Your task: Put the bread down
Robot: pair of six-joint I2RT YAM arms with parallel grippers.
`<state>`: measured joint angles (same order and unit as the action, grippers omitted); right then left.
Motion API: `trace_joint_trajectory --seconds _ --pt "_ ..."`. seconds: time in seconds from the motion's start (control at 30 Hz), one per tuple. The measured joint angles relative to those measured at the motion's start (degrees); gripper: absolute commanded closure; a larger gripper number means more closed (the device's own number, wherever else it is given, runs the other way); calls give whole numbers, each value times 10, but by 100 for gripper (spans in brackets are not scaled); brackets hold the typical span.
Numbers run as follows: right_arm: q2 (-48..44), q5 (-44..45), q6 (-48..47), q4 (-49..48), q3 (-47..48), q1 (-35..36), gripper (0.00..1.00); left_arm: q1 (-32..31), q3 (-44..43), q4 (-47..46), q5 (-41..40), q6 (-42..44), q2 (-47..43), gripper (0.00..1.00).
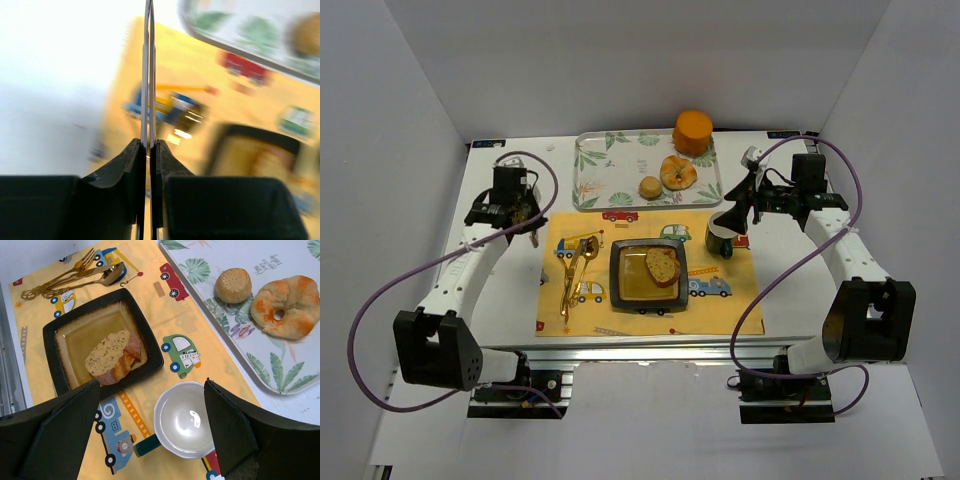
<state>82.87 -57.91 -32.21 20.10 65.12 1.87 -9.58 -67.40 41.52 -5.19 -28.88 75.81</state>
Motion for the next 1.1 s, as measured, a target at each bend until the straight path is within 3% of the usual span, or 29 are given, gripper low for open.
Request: trace_joint_trajectory --seconds 0.2,0.37,0.47,0.53,0.6,0.63,0.77,0.83,1.1 --pt "0 7 -14 12 0 0 12 43 163 -180 -43 223 8 80" --pt "0 22 -17 14 1 0 12 76 275 -303 -25 309 22 74" --pt "0 31 -18 16 1 0 11 114 281 -359 -2 325 46 69" --pt "-2 42 -11 16 1 0 10 136 285 -387 6 329 65 51" --pt "-4 60 3 14 1 0 11 151 292 -405 14 327 83 23" --pt "-6 75 13 10 1 2 10 157 297 -409 19 324 91 19" --pt "-12 140 52 -2 1 9 11 168 315 -424 31 309 96 12" --pt "-14 174 75 -10 1 11 11 170 318 -428 33 305 94 2" --pt "-14 345 171 -10 54 30 10 176 320 -390 33 266 -5 2"
